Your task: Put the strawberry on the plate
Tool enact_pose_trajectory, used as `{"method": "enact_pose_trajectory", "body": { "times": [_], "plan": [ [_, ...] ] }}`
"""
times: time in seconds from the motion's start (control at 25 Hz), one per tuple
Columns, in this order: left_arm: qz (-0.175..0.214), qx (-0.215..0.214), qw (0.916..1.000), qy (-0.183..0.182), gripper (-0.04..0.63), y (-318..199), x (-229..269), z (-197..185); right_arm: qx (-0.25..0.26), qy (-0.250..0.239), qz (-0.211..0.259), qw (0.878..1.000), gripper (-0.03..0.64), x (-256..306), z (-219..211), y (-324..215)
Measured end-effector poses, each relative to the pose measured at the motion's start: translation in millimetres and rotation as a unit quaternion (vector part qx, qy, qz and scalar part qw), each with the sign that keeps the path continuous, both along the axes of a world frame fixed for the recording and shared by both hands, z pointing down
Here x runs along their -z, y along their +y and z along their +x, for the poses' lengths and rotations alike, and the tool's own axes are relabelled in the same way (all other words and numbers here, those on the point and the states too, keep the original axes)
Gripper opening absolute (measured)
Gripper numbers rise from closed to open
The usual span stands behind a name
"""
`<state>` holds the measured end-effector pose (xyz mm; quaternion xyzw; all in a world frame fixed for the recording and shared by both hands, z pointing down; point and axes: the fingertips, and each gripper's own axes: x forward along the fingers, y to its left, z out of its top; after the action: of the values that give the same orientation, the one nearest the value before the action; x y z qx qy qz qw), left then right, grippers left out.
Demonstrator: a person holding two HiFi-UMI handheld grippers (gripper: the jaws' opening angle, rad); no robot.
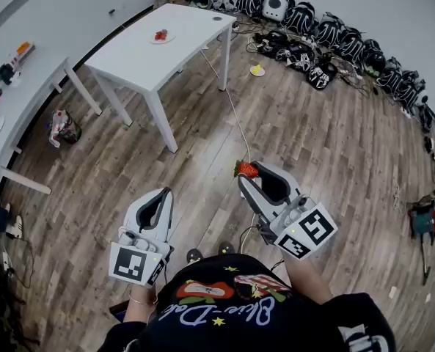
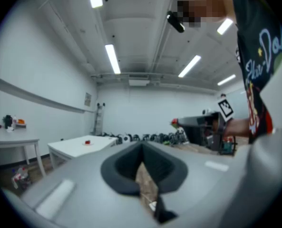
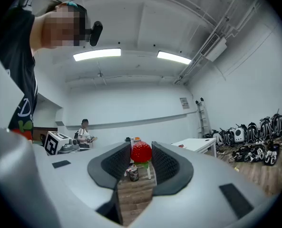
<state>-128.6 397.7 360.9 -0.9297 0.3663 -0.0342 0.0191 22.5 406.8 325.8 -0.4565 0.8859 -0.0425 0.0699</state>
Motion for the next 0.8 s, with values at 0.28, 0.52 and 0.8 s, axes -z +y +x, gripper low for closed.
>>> {"method": "enact_pose_trajectory", "body": {
  "times": [0.28, 0.52, 0.8],
  "plan": [
    [-0.009, -0.016, 0.9998, -0.008, -0.003, -16, -18, 45, 0.001, 0.013, -0.012, 1.000, 0.143, -22, 40, -24],
    [-0.025, 0.004, 0.9996, -0.013, -0.003, -88, -32, 49, 0.021, 0.015, -0.015, 1.000, 0.143, -27, 44, -101],
    [-0.004, 0.005, 1.0000, 0.007, -0.003, -252, -24, 55, 0.044, 0.029, 0.013, 0.999, 0.143, -8, 31, -265]
  ]
}}
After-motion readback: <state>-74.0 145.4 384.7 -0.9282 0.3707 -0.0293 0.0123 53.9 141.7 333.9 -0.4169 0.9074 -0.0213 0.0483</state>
